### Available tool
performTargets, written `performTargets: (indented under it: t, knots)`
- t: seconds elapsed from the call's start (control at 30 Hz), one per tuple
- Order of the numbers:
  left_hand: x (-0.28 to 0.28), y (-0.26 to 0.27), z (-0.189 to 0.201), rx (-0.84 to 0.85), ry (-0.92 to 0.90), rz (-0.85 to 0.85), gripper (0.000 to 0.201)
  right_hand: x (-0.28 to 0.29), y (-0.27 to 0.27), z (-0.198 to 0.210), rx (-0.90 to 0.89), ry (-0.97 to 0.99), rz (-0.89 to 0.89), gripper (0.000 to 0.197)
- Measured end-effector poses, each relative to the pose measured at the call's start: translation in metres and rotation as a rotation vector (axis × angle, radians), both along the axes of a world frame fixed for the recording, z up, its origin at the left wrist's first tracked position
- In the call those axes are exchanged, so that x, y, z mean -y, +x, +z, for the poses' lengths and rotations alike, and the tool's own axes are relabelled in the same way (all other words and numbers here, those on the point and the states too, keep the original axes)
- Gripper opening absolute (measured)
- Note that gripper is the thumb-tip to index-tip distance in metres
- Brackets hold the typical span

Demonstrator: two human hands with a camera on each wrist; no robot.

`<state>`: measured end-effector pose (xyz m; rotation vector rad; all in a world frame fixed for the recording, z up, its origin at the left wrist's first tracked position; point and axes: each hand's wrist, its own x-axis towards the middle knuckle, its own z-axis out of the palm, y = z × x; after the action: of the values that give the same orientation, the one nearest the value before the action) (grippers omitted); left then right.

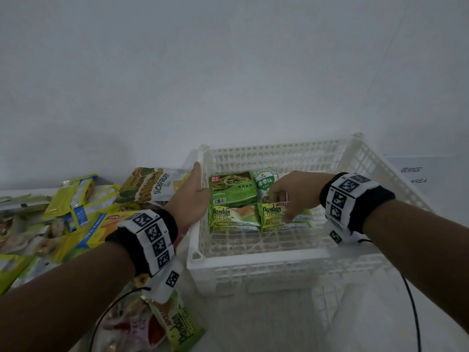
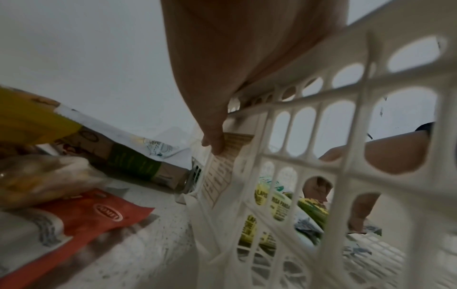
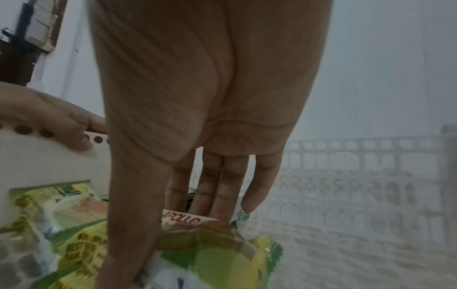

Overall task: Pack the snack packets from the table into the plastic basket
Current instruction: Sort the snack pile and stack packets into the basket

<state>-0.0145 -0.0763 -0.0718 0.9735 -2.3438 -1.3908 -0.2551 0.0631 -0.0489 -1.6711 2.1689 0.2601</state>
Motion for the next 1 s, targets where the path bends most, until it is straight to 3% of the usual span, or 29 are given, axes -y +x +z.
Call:
performTargets:
  t: [0.17, 0.53, 0.73, 0.87, 1.0]
  knots:
    - [0.000, -0.003, -0.001, -0.022, 0.052, 0.013, 0.073, 0.004, 0.006, -0.002, -0.048, 0.019, 0.018, 0.047]
    - [0.002, -0.003, -0.004, 0.028, -0.063, 0.000, 0.074, 0.002, 0.012, 0.005, -0.052, 0.028, 0.007, 0.063]
    - [0.001, -0.002, 0.003, 0.069, -0.115, -0.013, 0.076, 0.002, 0.022, 0.030, -0.092, -0.227, 0.007, 0.052]
    - [0.000, 0.017, 0.020, 0.100, -0.334, 0.011, 0.084, 0.012, 0.036, 0.052, -0.151, -0.318, 0.016, 0.059]
    - [0.007, 0.061, 0.042, 0.209, -0.680, 0.001, 0.073, 0.031, 0.070, 0.072, -0.132, -0.321, 0.060, 0.071]
